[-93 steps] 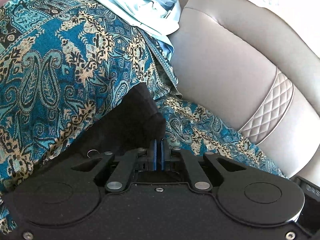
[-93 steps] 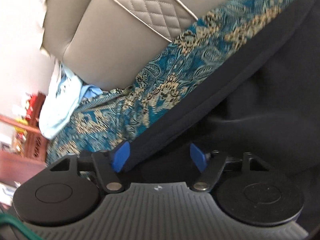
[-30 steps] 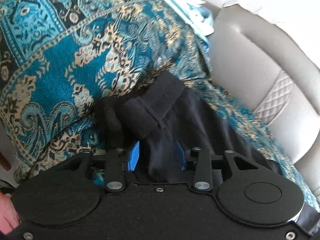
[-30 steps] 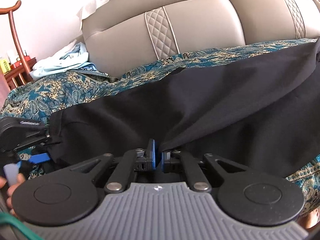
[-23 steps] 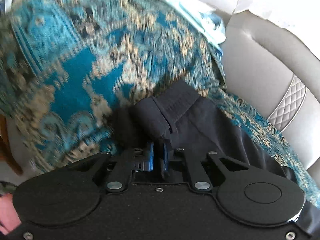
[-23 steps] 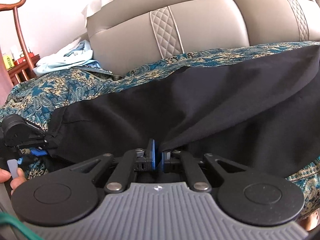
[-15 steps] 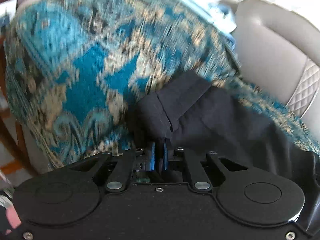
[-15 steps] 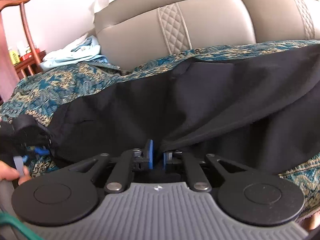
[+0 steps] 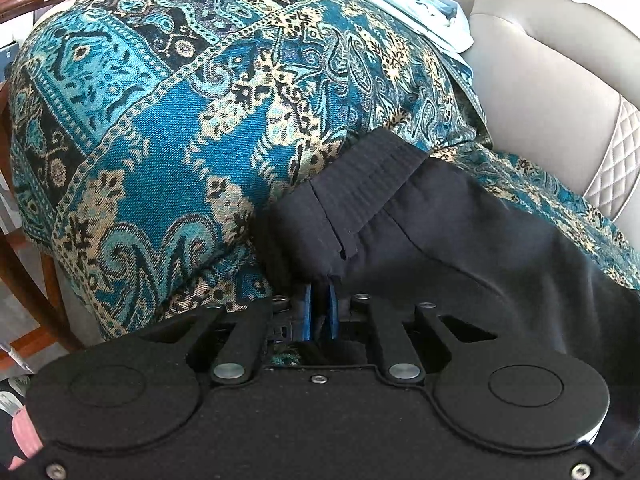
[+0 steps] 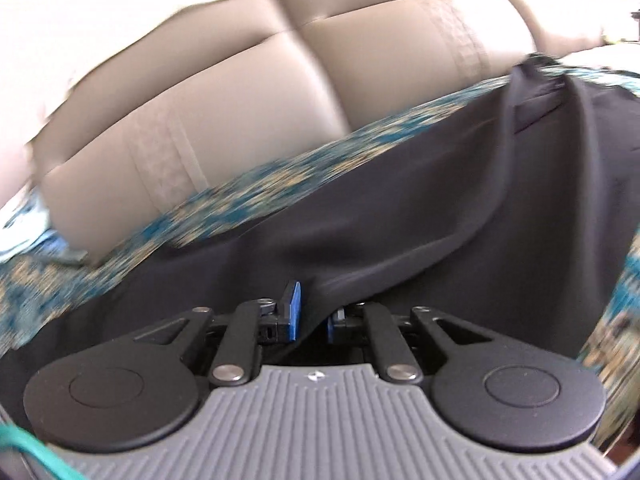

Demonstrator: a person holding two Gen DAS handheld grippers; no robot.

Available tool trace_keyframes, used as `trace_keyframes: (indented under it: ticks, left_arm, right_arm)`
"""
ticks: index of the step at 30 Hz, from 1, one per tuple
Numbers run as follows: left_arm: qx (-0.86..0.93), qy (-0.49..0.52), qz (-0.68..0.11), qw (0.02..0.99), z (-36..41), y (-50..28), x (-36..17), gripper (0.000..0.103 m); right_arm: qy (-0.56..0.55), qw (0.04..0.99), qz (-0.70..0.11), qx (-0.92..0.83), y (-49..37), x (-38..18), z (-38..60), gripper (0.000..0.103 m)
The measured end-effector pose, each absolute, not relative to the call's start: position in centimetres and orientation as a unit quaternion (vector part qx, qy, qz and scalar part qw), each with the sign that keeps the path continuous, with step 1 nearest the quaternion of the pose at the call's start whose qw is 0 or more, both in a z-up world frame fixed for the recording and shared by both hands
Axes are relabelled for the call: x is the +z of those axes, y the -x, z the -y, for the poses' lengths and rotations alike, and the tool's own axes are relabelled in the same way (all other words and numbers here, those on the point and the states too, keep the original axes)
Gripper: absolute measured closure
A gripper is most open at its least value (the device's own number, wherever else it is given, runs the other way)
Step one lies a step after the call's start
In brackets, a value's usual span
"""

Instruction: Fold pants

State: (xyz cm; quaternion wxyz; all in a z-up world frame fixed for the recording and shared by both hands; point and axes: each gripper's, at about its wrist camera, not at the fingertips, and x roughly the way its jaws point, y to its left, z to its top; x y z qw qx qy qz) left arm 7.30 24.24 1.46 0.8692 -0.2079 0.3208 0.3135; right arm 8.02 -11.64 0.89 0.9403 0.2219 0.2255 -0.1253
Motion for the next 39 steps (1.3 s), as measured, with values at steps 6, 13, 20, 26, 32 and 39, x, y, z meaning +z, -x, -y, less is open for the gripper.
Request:
trace_keyframes:
  ticks: [6,13,20,26,32,39]
  left_arm:
    - [0.317,0.198,-0.324,0.869,-24.1,-7.8,1.4,0.091]
    - [0.319,0.192,-0.328,0.868,-24.4,-8.2,1.3,0.091]
    - [0.322,0.180,-0.332,0.868,-24.5,-8.5,1.2,0.091]
    - [0.326,0.162,-0.337,0.868,-24.4,-9.1,1.2,0.091]
    - [0.327,0.170,-0.342,0.864,-24.7,-9.2,1.3,0.091]
    - [0.331,0.177,-0.349,0.859,-25.1,-9.6,1.3,0.091]
  right_arm:
    - [-0.237,0.931,-0.213,-0.176,-9.0,1.0,17.5,0.073]
    - [-0.239,0.922,-0.216,-0.214,-11.8,1.6,23.6,0.071]
    - [-0.240,0.908,-0.245,-0.242,-16.2,2.6,29.4,0.064]
    - [-0.299,0.894,-0.233,-0.240,-18.4,2.5,34.7,0.088]
    - [-0.404,0.861,-0.196,-0.240,-19.1,2.1,40.5,0.089]
    - [-0.453,0.829,-0.189,-0.270,-21.1,2.0,47.5,0.088]
